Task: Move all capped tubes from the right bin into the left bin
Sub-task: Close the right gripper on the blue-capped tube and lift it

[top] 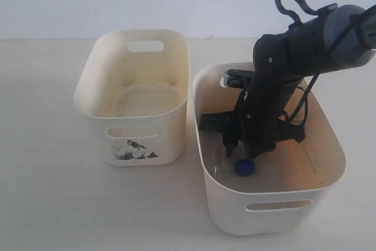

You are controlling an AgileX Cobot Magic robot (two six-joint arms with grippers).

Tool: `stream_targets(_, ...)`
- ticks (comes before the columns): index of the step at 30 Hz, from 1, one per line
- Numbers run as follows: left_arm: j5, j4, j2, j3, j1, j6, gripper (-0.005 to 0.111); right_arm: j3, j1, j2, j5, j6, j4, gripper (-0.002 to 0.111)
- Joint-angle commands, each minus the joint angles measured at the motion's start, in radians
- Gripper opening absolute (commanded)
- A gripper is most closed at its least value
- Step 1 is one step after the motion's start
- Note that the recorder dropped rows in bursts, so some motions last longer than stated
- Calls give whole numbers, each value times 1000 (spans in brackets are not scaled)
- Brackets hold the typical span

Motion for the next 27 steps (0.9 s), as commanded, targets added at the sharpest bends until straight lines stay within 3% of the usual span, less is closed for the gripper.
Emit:
stream_targets(1,-15,-7,-2,-4,1,-12,4,7,0,13,4,-15,6,42)
stream_targets(7,-15,-7,-2,-4,1,-12,4,7,0,13,-7,-15,3,37)
stream_targets(12,-15,-7,-2,-4,1,-12,4,7,0,13,-11,-15,3,0)
stream_targets(27,-15,-7,-2,-4,1,-12,4,7,-2,-153,-53,-11,-51,0)
